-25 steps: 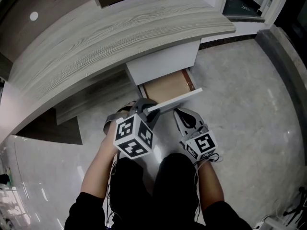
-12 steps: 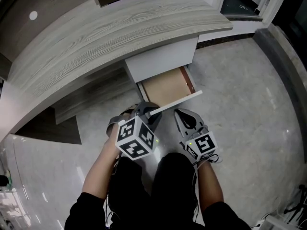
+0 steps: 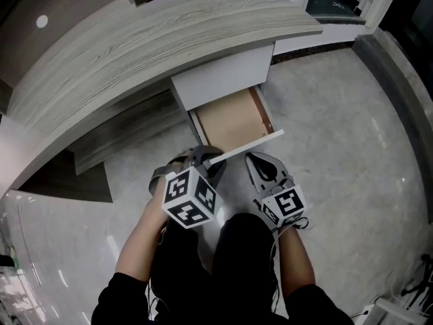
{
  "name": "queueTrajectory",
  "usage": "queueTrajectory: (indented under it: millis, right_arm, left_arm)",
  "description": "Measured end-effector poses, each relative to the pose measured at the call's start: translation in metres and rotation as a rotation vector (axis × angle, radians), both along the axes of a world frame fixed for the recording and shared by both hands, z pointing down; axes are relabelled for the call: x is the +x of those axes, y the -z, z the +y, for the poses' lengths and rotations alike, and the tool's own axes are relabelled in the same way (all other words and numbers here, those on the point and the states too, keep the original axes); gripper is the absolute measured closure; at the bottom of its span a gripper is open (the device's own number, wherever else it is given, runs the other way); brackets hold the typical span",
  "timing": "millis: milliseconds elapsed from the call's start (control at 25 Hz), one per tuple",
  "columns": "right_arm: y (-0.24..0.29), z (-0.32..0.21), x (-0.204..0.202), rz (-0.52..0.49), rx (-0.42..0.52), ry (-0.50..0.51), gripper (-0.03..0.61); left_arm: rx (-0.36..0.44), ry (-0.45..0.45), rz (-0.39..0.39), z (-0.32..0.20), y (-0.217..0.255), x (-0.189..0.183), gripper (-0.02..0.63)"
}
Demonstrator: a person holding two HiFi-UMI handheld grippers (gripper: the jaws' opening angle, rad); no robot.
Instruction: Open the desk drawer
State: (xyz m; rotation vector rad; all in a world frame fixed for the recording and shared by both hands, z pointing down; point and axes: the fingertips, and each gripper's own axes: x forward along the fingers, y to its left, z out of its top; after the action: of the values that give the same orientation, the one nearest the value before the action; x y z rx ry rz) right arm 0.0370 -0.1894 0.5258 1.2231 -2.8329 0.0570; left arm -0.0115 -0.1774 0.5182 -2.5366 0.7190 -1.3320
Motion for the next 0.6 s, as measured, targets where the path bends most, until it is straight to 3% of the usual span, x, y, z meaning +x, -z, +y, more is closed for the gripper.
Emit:
queueTrajectory:
  millis: [600]
  right_arm:
    - [-0.008, 0.014, 0.009, -0.001, -0.017, -0.030, 0.572]
  left_arm:
    - [-0.011, -0.006, 0.011, 0.016, -0.013, 0.007, 0.557]
